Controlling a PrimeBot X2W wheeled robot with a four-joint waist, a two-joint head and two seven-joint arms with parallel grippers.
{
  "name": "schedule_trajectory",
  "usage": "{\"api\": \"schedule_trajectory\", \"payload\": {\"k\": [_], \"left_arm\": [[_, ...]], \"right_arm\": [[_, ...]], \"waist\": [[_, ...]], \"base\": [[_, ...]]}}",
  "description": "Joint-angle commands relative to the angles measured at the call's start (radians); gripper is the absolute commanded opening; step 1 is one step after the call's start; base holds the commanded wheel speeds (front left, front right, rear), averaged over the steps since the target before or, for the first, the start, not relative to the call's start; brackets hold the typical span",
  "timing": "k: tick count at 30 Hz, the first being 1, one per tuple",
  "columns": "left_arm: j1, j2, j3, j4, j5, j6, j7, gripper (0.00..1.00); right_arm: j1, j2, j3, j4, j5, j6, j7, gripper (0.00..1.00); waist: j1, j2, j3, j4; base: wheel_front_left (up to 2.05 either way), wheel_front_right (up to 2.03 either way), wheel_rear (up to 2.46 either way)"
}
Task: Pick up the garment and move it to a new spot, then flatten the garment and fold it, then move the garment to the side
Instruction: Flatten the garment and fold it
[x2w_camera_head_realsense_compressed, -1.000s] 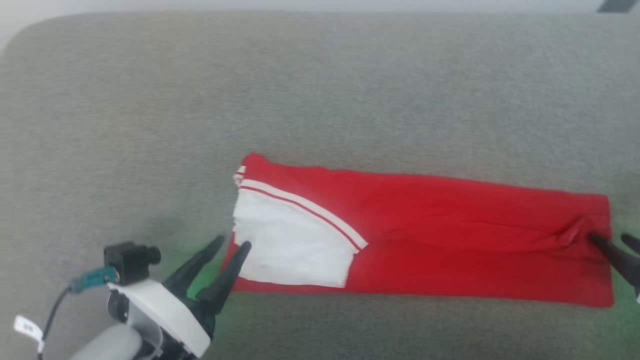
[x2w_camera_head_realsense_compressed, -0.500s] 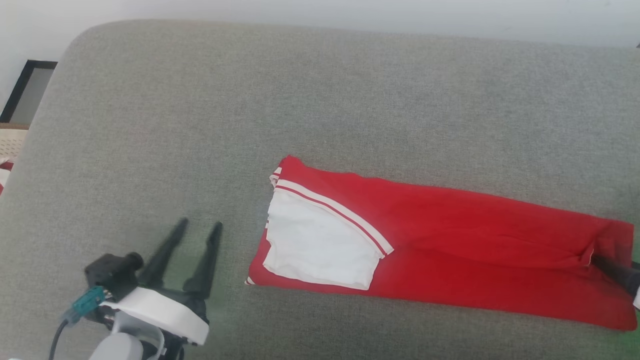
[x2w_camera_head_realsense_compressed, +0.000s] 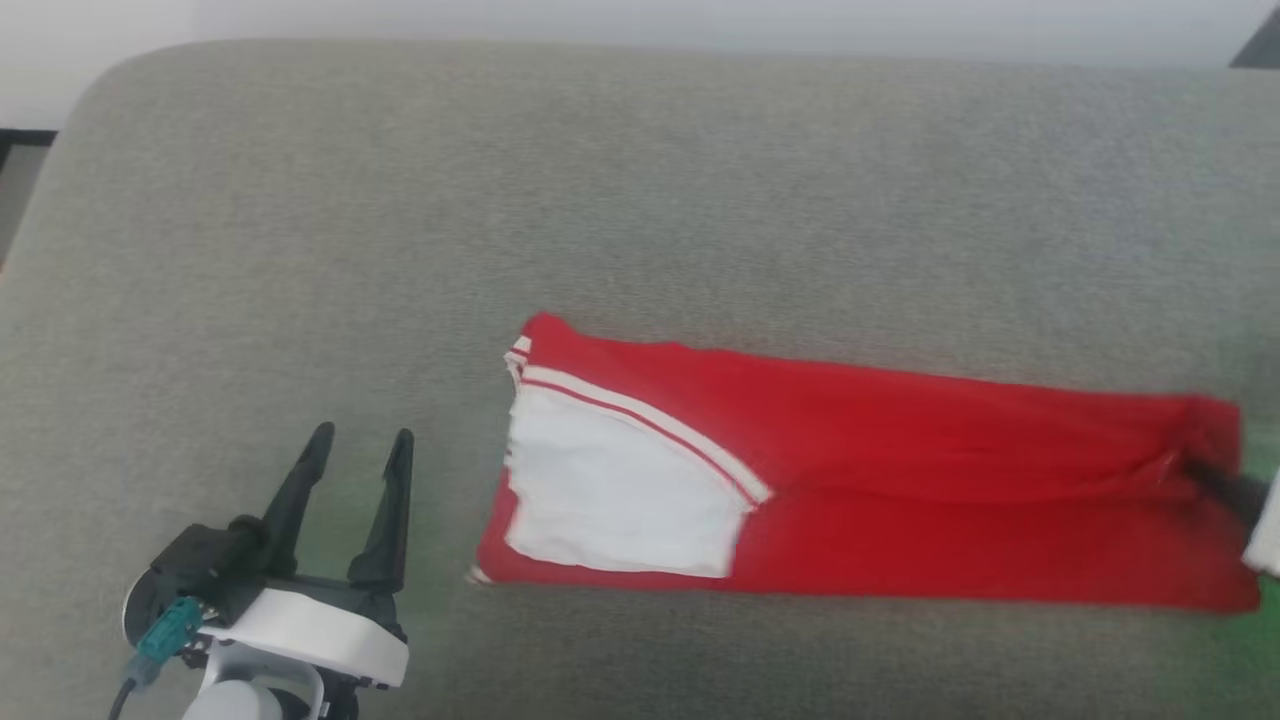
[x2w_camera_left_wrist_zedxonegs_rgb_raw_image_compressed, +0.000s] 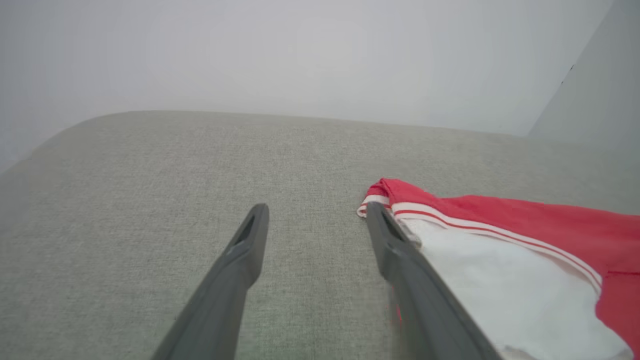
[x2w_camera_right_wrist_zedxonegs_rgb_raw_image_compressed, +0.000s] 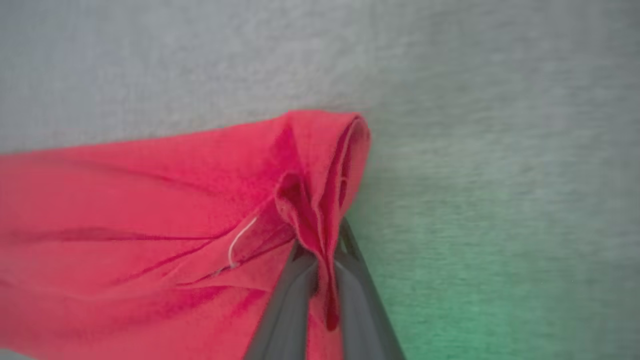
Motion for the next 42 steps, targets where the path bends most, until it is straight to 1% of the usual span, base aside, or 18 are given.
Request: {"api": "schedule_trajectory", "payload": {"k": [1, 4, 6, 9, 11, 12, 15, 16, 18, 21, 24, 28, 31, 34, 35, 39, 42], "left_arm": [[0.008, -0.005, 0.0, -0.002, -0.002, -0.002, -0.004, 1.0], [0.014, -0.003, 0.003, -0.01, -0.004, -0.002, -0.004, 1.0], [0.013, -0.001, 0.003, -0.013, -0.002, -0.002, -0.004, 1.0], [0.002, 0.003, 0.002, -0.019, 0.002, -0.002, -0.004, 1.0], [-0.008, 0.005, 0.002, -0.022, 0.004, -0.002, -0.004, 1.0], [-0.011, 0.005, 0.001, -0.023, 0.005, -0.002, -0.004, 1.0], [-0.013, 0.005, 0.003, -0.023, 0.008, -0.002, -0.004, 1.0], [-0.012, 0.004, 0.004, -0.023, 0.008, -0.002, -0.004, 1.0], [-0.005, -0.001, 0.007, -0.022, 0.009, -0.002, -0.004, 1.0], [0.01, -0.006, 0.011, -0.018, 0.011, -0.002, -0.004, 1.0], [0.022, -0.016, 0.016, -0.016, 0.011, -0.002, -0.004, 1.0], [0.032, -0.029, 0.017, -0.01, 0.007, -0.002, -0.004, 1.0], [0.037, -0.036, 0.006, -0.006, 0.007, -0.002, -0.004, 1.0], [0.038, -0.04, -0.004, -0.006, 0.006, -0.002, -0.004, 1.0], [0.038, -0.04, -0.004, -0.006, 0.006, -0.002, -0.004, 1.0], [0.035, -0.044, -0.014, -0.003, 0.005, -0.002, -0.004, 1.0], [0.029, -0.047, -0.023, -0.002, 0.003, -0.002, -0.004, 1.0]], "right_arm": [[-0.004, -0.013, -0.023, 0.023, -0.016, -0.005, -0.01, 0.0], [-0.036, -0.035, -0.074, 0.049, -0.055, -0.004, -0.043, 0.0], [-0.056, -0.062, -0.118, 0.078, -0.094, -0.004, -0.074, 0.0], [-0.093, -0.09, -0.227, 0.152, -0.138, -0.004, -0.126, 0.0], [-0.114, -0.128, -0.292, 0.207, -0.184, -0.004, -0.164, 0.0], [-0.122, -0.137, -0.316, 0.233, -0.202, -0.004, -0.18, 0.0], [-0.149, -0.137, -0.363, 0.276, -0.222, -0.003, -0.206, 0.0], [-0.15, -0.138, -0.364, 0.28, -0.224, -0.003, -0.212, 0.0], [-0.144, -0.127, -0.335, 0.261, -0.216, -0.003, -0.213, 0.0], [-0.114, -0.109, -0.25, 0.196, -0.181, -0.003, -0.202, 0.0], [-0.071, -0.08, -0.153, 0.086, -0.138, -0.003, -0.167, 0.0], [-0.011, -0.043, -0.016, -0.077, -0.059, -0.003, -0.084, 0.0], [0.018, -0.018, 0.073, -0.19, -0.028, -0.002, -0.037, 0.0], [0.029, 0.008, 0.159, -0.271, -0.01, -0.003, 0.014, 0.0], [0.029, 0.008, 0.159, -0.271, -0.01, -0.003, 0.014, 0.0], [0.002, 0.032, 0.241, -0.323, -0.007, -0.003, 0.05, 0.0], [-0.019, 0.047, 0.289, -0.325, -0.008, -0.003, 0.059, 0.0]], "waist": [[0.0, 0.0, 0.003, -0.016], [0.0, 0.0, 0.007, -0.046], [0.0, 0.0, 0.011, -0.062], [0.0, 0.0, 0.017, -0.079], [0.0, 0.0, 0.02, -0.085], [0.0, 0.0, 0.02, -0.086], [0.0, 0.0, 0.016, -0.09], [0.0, 0.0, 0.014, -0.091], [0.0, 0.0, 0.008, -0.093], [0.0, 0.0, -0.007, -0.093], [0.0, 0.0, -0.026, -0.085], [0.0, 0.0, -0.048, -0.068], [0.0, 0.0, -0.059, -0.048], [0.0, 0.0, -0.063, -0.028], [0.0, 0.0, -0.063, -0.028], [0.0, 0.0, -0.064, -0.003], [0.0, 0.0, -0.062, 0.014]], "base": [[0.0, 0.0, 0.0], [0.0, 0.0, 0.0], [0.0, 0.0, 0.0], [0.0, 0.0, 0.0], [0.0, 0.0, 0.0], [0.0, 0.0, 0.0], [0.0, 0.0, 0.0], [0.0, 0.0, 0.0], [0.0, 0.0, 0.0], [0.0, 0.0, 0.0], [0.0, 0.0, 0.0], [0.0, 0.0, 0.0], [0.0, 0.0, 0.0], [0.0, 0.0, 0.0], [0.0, 0.0, 0.0], [0.0, 0.0, 0.0], [0.0, 0.0, 0.0]]}}
